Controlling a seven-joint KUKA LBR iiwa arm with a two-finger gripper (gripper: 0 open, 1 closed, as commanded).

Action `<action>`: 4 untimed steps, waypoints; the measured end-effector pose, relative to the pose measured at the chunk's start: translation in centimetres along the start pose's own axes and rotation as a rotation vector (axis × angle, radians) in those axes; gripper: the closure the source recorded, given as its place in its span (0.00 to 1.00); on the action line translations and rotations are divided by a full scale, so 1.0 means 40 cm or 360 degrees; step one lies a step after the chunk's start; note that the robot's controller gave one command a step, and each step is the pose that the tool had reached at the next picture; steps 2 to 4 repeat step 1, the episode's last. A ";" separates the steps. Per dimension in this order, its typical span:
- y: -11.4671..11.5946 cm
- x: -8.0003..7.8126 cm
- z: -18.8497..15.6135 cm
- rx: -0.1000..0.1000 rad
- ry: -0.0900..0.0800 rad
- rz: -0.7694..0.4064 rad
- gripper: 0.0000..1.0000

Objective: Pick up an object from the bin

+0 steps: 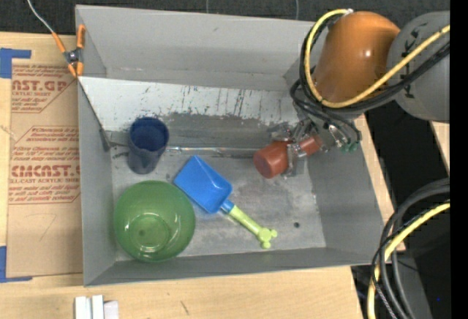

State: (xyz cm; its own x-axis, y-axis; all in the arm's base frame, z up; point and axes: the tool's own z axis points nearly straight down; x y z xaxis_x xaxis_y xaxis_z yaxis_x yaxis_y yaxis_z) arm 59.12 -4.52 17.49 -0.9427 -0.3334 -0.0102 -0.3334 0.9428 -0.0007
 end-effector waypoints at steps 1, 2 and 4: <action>0.012 0.003 -0.258 0.0001 -0.0006 -0.0051 1.00; 0.012 0.003 -0.258 0.0001 -0.0006 -0.0051 1.00; 0.012 0.003 -0.258 0.0001 -0.0006 -0.0051 1.00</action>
Offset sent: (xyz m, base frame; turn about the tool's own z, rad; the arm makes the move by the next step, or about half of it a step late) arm 0.0000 0.0000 0.0000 0.0000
